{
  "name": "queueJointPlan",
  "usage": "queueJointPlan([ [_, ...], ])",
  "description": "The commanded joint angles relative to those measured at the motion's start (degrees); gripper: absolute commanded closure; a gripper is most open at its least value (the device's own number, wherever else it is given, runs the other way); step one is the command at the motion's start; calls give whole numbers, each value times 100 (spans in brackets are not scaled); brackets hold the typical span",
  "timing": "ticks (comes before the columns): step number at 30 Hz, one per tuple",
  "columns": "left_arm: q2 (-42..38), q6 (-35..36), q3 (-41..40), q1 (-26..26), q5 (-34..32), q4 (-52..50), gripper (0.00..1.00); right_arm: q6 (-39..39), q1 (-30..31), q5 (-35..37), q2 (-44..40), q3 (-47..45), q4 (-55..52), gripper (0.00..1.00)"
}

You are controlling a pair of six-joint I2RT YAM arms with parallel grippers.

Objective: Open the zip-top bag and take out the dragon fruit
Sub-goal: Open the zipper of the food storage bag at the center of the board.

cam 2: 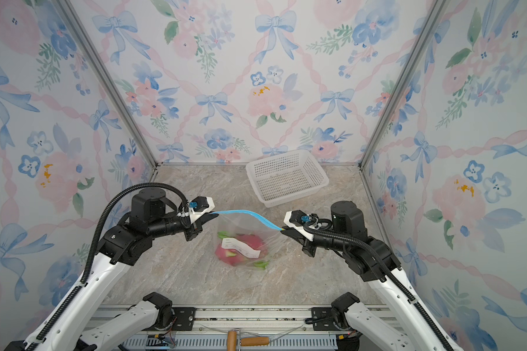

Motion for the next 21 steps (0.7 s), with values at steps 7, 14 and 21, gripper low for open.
queueJointPlan([
  [7,97,610,-14,54,95,406,100,-170,290,-111,-118,127,-118,90],
  [14,86,695,-158,430,-93,566,100,-219,287,-93,-571,40,-540,90],
  [21,-55,1149,-547,711,764,736,100,19,319,-274,-875,-381,-707,89],
])
